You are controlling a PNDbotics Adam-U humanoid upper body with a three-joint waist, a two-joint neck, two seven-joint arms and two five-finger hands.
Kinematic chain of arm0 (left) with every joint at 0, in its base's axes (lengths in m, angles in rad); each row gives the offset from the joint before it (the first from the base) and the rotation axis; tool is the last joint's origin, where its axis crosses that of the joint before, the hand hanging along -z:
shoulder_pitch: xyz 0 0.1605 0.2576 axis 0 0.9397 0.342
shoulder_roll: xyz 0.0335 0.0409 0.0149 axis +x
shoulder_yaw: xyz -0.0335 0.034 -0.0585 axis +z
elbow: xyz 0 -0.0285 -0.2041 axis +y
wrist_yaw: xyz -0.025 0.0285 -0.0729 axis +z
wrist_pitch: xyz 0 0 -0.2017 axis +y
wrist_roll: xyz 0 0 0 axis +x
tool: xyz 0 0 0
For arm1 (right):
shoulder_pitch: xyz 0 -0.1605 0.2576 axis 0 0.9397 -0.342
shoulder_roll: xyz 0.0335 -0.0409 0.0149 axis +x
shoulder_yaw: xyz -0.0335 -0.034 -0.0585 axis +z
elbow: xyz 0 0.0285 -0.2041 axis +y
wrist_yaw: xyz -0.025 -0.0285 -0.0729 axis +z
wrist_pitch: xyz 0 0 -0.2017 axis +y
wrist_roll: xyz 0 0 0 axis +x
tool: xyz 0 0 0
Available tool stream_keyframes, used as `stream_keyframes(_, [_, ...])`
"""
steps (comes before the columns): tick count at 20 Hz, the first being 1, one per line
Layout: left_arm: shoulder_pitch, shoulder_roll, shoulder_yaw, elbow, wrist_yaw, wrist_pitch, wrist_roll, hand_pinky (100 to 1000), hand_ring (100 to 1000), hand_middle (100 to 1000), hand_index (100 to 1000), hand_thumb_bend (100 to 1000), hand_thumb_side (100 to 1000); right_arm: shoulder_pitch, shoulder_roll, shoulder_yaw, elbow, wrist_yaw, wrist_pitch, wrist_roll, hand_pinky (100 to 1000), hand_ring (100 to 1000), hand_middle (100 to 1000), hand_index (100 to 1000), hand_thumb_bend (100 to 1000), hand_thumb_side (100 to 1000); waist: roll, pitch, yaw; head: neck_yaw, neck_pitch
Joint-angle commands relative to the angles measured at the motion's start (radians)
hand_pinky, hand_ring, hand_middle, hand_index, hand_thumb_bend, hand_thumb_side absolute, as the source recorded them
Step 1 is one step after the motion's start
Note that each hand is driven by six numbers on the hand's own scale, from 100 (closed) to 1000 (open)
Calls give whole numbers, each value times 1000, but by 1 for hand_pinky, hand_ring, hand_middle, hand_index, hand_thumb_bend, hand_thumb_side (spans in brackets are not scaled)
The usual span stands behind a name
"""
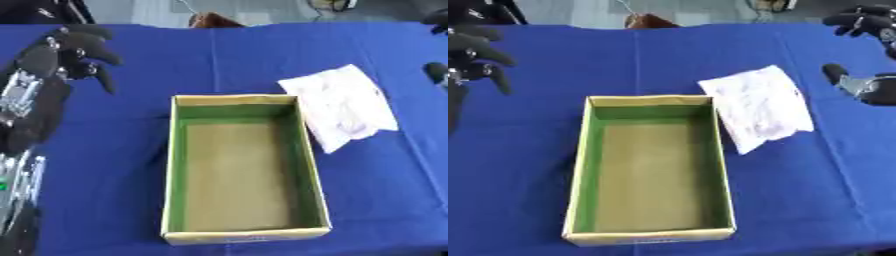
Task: Pick up objects on the table and place them in the box.
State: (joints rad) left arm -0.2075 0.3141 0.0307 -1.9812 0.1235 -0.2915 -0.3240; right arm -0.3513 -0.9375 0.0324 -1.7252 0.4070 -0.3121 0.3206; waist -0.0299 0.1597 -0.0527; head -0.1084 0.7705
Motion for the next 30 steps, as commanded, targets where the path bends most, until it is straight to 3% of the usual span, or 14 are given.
stream_keyframes(1, [-9,21,0,-19,5,-1,-2,421,641,783,792,100,1000,-19,-20,-5,7,-7,-8,4,736,772,846,940,254,697,0,-14,0,-44,-1])
stream_keyframes(20, [-9,20,-2,-19,5,-1,-4,421,641,784,792,100,1000,-61,-15,30,31,-14,-25,33,734,773,847,940,258,700,-3,-15,7,-48,-1])
stream_keyframes(30, [-9,20,-6,-19,7,0,-7,420,641,782,792,100,1000,-133,15,102,87,30,-46,88,744,800,868,958,299,706,-3,-16,11,-55,-1])
